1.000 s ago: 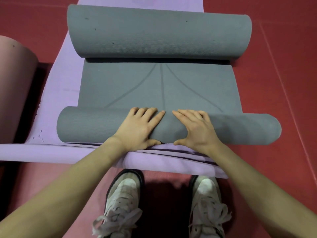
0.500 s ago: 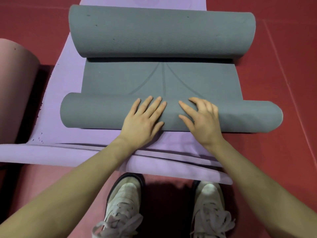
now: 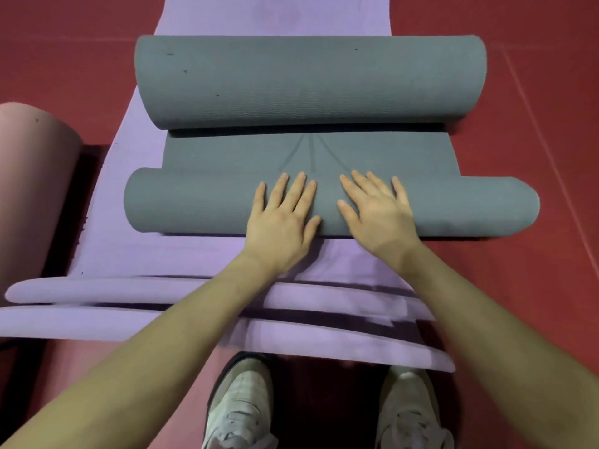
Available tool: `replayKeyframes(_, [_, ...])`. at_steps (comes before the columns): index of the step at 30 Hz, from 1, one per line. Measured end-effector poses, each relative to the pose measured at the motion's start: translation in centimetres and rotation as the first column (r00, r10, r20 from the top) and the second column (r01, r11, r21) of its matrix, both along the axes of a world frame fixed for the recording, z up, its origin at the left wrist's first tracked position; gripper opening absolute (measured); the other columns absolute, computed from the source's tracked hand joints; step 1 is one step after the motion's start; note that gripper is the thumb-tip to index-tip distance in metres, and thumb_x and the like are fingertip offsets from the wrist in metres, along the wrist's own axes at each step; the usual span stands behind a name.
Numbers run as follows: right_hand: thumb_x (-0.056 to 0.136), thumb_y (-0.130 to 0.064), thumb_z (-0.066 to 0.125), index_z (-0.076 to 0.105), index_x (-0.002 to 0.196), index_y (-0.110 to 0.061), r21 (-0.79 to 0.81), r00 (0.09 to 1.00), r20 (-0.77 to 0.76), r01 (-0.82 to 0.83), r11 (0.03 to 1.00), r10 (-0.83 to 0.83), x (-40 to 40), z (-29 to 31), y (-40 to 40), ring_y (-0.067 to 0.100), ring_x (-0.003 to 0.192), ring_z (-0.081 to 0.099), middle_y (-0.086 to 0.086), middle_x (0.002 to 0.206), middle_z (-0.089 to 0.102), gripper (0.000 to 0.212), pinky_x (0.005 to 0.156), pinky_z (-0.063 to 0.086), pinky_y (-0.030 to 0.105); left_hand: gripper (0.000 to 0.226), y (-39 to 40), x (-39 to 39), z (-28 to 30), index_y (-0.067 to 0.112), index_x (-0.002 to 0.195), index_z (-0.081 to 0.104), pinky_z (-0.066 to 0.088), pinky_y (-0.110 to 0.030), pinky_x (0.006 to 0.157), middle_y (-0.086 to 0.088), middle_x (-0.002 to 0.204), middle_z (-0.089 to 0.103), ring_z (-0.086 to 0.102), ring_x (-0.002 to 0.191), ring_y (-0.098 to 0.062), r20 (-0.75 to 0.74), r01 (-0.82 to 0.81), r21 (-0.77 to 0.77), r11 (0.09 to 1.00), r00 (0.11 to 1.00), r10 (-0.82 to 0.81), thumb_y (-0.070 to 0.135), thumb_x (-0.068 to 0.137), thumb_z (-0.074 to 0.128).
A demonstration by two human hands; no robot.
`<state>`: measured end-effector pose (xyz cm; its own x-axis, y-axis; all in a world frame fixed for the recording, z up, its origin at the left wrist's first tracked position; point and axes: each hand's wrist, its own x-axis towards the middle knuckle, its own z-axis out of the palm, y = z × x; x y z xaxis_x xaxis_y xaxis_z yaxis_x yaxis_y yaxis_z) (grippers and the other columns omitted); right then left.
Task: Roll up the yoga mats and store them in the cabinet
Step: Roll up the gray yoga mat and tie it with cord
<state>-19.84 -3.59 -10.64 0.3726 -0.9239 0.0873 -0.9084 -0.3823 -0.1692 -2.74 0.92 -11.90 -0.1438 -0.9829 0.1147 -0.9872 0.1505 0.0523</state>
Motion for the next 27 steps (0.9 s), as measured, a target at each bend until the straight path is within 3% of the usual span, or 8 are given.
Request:
replayKeyframes(2, [0.088, -0.038, 0.036, 0.062, 0.123, -0.014, -0.102, 1.000, -0.021, -0.022, 0.995, 0.020, -0.1, 0.0, 0.4, 0.027, 0.118, 0.057, 0.008, 0.129, 0.060, 0.050, 0.102, 0.035, 0.054, 0.058, -1.6, 0.5, 0.2, 0.010, 0.136, 0.052, 0.034, -0.056, 0.103, -0.011, 0.140, 0.051, 0.048, 0.128, -0.034, -0.019, 0.013, 0.043, 0.999, 1.000, -0.013, 0.041, 0.092, 0.029])
replayKeyframes(5, [0.087, -0.035, 0.036, 0.059, 0.128, -0.016, -0.075, 1.000, -0.014, -0.021, 0.997, 0.020, -0.3, -0.2, 0.7, 0.025, 0.123, 0.053, 0.006, 0.134, 0.056, 0.050, 0.100, 0.036, 0.057, 0.060, -3.0, 0.6, 0.7, 0.008, 0.136, 0.051, 0.033, -0.056, 0.104, -0.012, 0.139, 0.052, 0.047, 0.128, -0.036, -0.051, 0.004, 0.079, 0.997, 0.999, 0.000, 0.041, 0.093, 0.025])
replayKeyframes(9, [0.091, -0.037, 0.037, 0.051, 0.136, -0.020, -0.017, 1.000, 0.017, -0.016, 1.000, 0.017, 0.1, 0.3, -1.4, 0.020, 0.132, 0.044, 0.002, 0.142, 0.048, 0.050, 0.106, 0.026, 0.058, 0.058, -1.4, 0.0, 0.7, 0.007, 0.132, 0.055, 0.039, -0.052, 0.101, -0.011, 0.137, 0.054, 0.051, 0.124, -0.035, 0.014, -0.025, 0.020, 0.999, 1.000, 0.025, 0.042, 0.093, 0.031])
replayKeyframes(12, [0.098, -0.039, 0.035, 0.034, 0.146, -0.027, 0.091, 0.999, -0.037, 0.004, 0.996, -0.001, 0.4, 0.5, -3.0, 0.012, 0.142, 0.023, -0.006, 0.154, 0.029, 0.049, 0.114, 0.007, 0.047, 0.057, -1.3, 0.2, 0.6, 0.011, 0.136, 0.053, 0.039, -0.054, 0.100, -0.008, 0.141, 0.051, 0.049, 0.126, -0.034, 0.022, -0.048, 0.028, 0.998, 0.999, 0.047, 0.041, 0.093, 0.030])
replayKeyframes(17, [0.086, -0.036, 0.036, 0.057, 0.130, -0.014, -0.063, 0.998, 0.053, -0.029, 0.998, 0.032, 0.2, 0.2, -2.4, 0.028, 0.126, 0.050, 0.006, 0.138, 0.053, 0.053, 0.103, 0.031, 0.056, 0.065, -4.8, 1.4, 1.3, 0.012, 0.143, 0.043, 0.030, -0.054, 0.106, -0.010, 0.147, 0.042, 0.041, 0.133, -0.035, 0.005, -0.019, 0.125, 0.992, 1.000, 0.018, 0.045, 0.091, 0.022])
replayKeyframes(19, [0.085, -0.032, 0.044, 0.050, 0.137, -0.015, -0.053, 0.998, 0.039, -0.047, 0.998, 0.049, -0.1, -0.1, -2.7, 0.027, 0.131, 0.044, 0.005, 0.144, 0.046, 0.055, 0.105, 0.027, 0.056, 0.068, -6.0, 1.8, 1.6, 0.015, 0.151, 0.024, 0.014, -0.051, 0.114, -0.007, 0.157, 0.022, 0.022, 0.143, -0.032, 0.006, -0.013, 0.168, 0.986, 1.000, 0.013, 0.050, 0.093, 0.014])
replayKeyframes(21, [0.083, -0.033, 0.051, 0.043, 0.142, -0.019, -0.045, 0.997, 0.039, -0.058, 0.997, 0.059, -0.3, 0.1, -3.7, 0.024, 0.136, 0.037, 0.002, 0.148, 0.039, 0.061, 0.109, 0.021, 0.056, 0.067, -7.0, 2.1, 1.6, 0.015, 0.153, 0.010, 0.003, -0.048, 0.115, -0.005, 0.160, 0.008, 0.008, 0.146, -0.030, 0.029, 0.003, 0.183, 0.983, 1.000, -0.009, 0.052, 0.098, 0.022])
replayKeyframes(27, [0.081, -0.051, 0.065, 0.003, 0.152, -0.026, 0.153, 0.978, -0.179, -0.084, 0.985, 0.111, 1.0, 1.3, -8.6, 0.016, 0.146, 0.002, -0.007, 0.159, 0.004, 0.098, 0.116, -0.004, 0.041, 0.091, -9.5, 2.7, 2.7, 0.017, 0.153, 0.003, 0.012, -0.053, 0.113, -0.004, 0.161, 0.005, 0.009, 0.146, -0.028, 0.145, 0.052, 0.218, 0.975, 0.986, -0.085, 0.057, 0.088, 0.053])
